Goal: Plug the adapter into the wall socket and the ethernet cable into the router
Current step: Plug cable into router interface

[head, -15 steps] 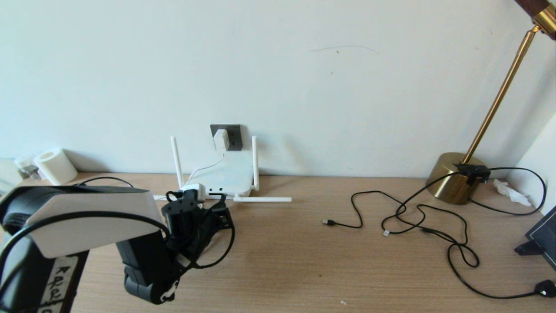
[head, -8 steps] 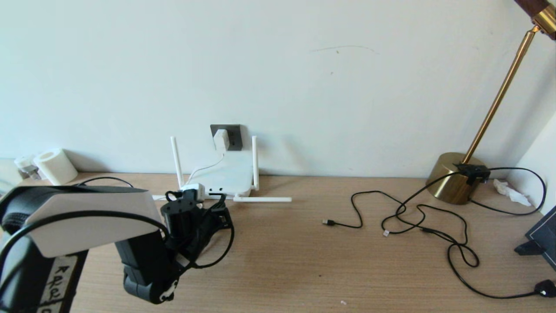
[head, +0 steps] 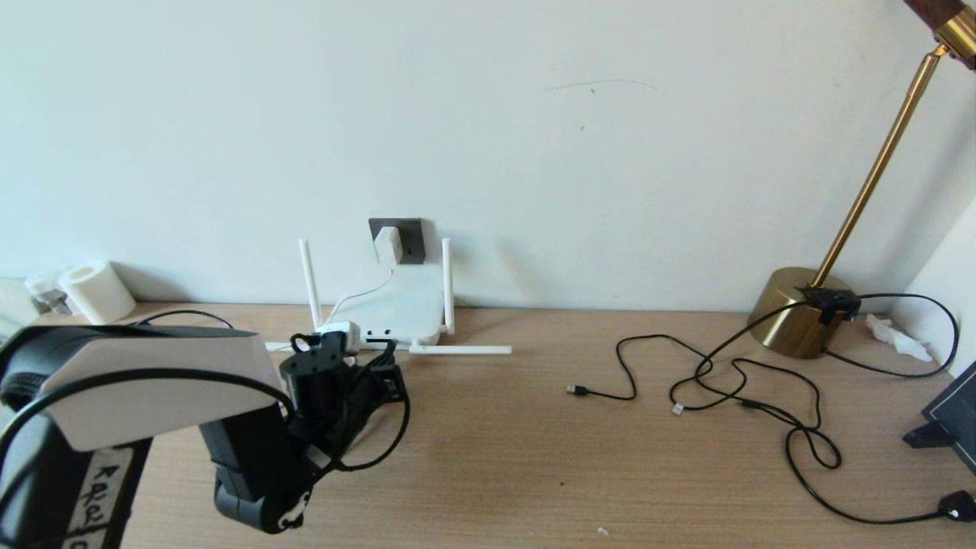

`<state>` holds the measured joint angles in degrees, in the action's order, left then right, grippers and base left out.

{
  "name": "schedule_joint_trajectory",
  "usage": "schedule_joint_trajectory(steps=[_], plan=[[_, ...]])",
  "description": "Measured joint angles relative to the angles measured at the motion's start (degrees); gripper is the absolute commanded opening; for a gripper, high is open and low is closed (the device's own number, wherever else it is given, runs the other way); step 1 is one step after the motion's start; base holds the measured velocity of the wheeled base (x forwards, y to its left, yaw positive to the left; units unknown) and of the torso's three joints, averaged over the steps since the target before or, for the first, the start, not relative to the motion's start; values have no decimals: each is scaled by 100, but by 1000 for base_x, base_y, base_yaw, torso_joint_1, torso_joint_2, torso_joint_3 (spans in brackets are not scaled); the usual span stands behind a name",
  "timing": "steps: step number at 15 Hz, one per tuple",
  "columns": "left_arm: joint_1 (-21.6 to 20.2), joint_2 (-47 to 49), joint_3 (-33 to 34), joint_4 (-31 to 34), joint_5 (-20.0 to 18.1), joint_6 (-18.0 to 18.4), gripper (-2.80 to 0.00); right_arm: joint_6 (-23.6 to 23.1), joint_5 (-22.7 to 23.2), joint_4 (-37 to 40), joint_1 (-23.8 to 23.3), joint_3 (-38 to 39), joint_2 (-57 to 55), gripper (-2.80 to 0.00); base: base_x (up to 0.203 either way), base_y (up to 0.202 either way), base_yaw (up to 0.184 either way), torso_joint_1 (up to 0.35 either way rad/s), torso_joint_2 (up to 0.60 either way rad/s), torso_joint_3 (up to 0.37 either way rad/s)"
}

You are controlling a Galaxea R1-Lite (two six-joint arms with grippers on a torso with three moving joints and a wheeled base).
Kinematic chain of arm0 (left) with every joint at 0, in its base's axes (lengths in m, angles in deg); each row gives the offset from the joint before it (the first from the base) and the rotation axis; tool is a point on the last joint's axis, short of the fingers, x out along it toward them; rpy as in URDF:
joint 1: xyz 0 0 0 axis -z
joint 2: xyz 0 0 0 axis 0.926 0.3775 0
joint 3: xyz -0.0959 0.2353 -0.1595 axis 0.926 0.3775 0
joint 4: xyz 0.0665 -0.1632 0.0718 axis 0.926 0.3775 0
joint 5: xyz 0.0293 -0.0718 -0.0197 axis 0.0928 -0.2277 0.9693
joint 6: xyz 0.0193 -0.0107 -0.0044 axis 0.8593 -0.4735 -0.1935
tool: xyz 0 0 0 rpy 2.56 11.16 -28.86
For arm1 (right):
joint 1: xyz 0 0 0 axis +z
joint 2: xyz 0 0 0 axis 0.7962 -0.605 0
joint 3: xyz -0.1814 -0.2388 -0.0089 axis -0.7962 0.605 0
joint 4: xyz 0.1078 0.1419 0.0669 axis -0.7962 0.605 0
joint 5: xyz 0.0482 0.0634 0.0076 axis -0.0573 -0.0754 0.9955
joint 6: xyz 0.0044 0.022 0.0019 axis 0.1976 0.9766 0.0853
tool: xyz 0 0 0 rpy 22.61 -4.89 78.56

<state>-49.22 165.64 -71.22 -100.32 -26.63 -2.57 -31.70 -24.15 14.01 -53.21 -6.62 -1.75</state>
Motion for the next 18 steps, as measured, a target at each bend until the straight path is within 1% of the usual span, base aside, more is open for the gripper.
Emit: schedule_joint_trajectory(steps=[18], plan=[[46,-101,108,11,4,0,-280,3,1,-1,0,2,0,-280,0,0,0,0,0,0]])
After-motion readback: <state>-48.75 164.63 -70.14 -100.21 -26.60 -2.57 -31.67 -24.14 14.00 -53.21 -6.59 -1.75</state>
